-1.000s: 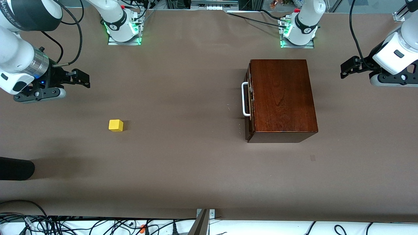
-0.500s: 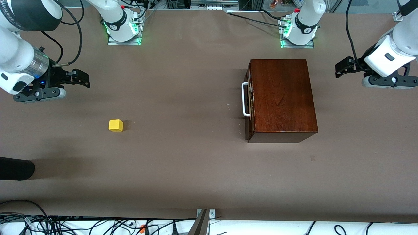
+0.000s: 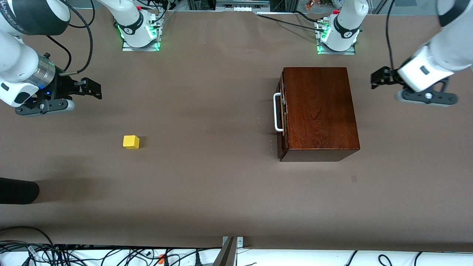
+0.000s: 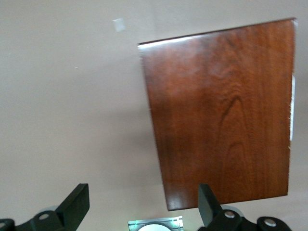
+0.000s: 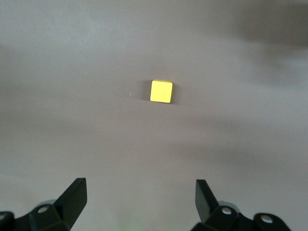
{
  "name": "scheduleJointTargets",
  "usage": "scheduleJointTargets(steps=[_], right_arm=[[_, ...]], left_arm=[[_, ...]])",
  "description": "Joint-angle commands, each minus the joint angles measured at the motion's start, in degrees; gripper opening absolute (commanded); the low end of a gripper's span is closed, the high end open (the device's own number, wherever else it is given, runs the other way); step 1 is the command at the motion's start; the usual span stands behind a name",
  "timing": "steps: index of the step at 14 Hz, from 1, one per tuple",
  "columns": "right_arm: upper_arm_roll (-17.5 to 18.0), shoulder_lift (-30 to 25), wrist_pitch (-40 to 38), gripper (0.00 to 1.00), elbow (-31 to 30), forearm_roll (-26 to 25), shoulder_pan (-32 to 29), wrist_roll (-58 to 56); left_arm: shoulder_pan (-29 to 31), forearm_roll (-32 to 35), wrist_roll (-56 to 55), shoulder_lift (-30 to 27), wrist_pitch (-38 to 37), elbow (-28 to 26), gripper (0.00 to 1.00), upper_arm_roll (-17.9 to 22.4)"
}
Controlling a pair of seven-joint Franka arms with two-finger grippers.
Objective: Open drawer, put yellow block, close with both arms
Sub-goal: 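Move the left gripper down to the white drawer handle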
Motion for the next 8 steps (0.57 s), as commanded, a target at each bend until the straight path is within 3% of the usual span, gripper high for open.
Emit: scheduleJointTargets(steps=[1, 4, 8], right_arm=[[0.01, 0.3, -1.27, 1.0, 1.43, -0.61, -0.16, -0.28], [0.1, 0.3, -1.19, 1.0, 1.43, -0.7, -0.16, -0.37], [0.01, 0.3, -1.1, 1.0, 1.34, -0.79, -0.16, -0.37]], left_arm=[[-1.97, -0.2, -2.14, 4.62, 1.97, 2.24, 1.0, -5.99], [-4.25, 0.5, -12.66, 8.13, 6.72, 2.24, 1.0, -11.27], [-11.19, 0.76, -24.8, 13.31, 14.37, 2.15, 1.0, -11.46]])
